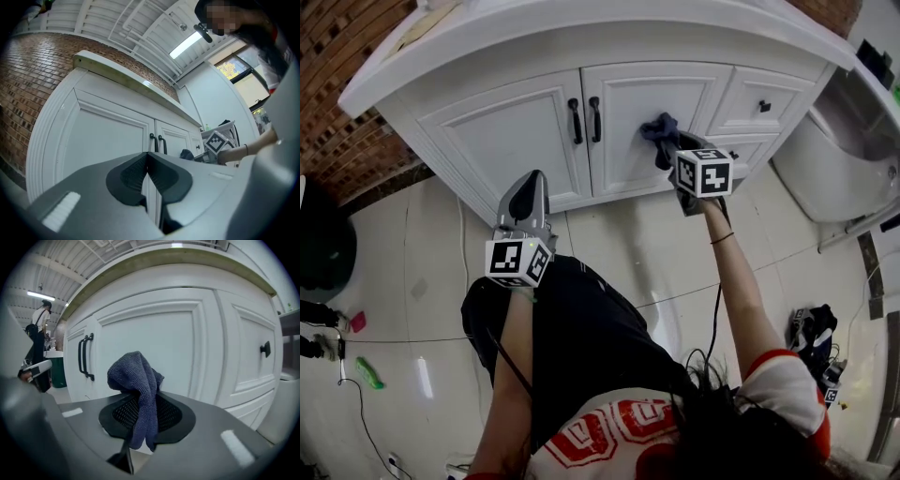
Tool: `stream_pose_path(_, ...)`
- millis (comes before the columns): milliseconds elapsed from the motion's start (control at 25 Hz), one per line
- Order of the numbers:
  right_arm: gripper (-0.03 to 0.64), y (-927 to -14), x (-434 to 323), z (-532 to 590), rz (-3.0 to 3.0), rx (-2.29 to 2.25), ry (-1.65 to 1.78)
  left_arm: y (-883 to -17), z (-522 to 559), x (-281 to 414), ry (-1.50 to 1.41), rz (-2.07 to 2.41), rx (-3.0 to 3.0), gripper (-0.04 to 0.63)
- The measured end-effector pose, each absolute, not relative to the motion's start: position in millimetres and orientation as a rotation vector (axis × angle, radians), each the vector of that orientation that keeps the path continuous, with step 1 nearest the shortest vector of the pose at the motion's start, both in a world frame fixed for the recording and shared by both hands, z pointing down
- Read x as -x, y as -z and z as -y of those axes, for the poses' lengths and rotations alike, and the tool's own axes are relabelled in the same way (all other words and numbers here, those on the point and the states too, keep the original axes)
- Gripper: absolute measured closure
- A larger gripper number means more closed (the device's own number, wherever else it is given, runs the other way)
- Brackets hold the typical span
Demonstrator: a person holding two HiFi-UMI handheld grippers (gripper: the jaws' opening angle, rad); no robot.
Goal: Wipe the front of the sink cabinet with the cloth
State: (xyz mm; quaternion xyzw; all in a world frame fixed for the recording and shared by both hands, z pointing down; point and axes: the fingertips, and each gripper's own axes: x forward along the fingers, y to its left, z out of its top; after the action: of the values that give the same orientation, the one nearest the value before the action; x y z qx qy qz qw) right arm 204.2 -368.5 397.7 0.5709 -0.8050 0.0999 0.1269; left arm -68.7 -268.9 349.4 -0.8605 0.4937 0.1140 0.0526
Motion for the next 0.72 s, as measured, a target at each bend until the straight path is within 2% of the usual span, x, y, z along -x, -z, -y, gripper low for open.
stream_pose_path(200, 0.535, -392, -269, 369, 2.259, -1.821, -0.337, -351, 269, 69, -0.348, -1.505, 2.617, 0.595)
stream_pose_path(520, 0.535, -399, -329, 363, 2.126, -1.925, -0.354, -351, 271, 75, -0.372, -1.535, 2.615, 0.595)
stream_pose_path(720, 0.535, -408, -293, 346, 2.235, -1.829, -0.405, -354, 274, 83, -0.407, -1.577, 2.622, 0.595)
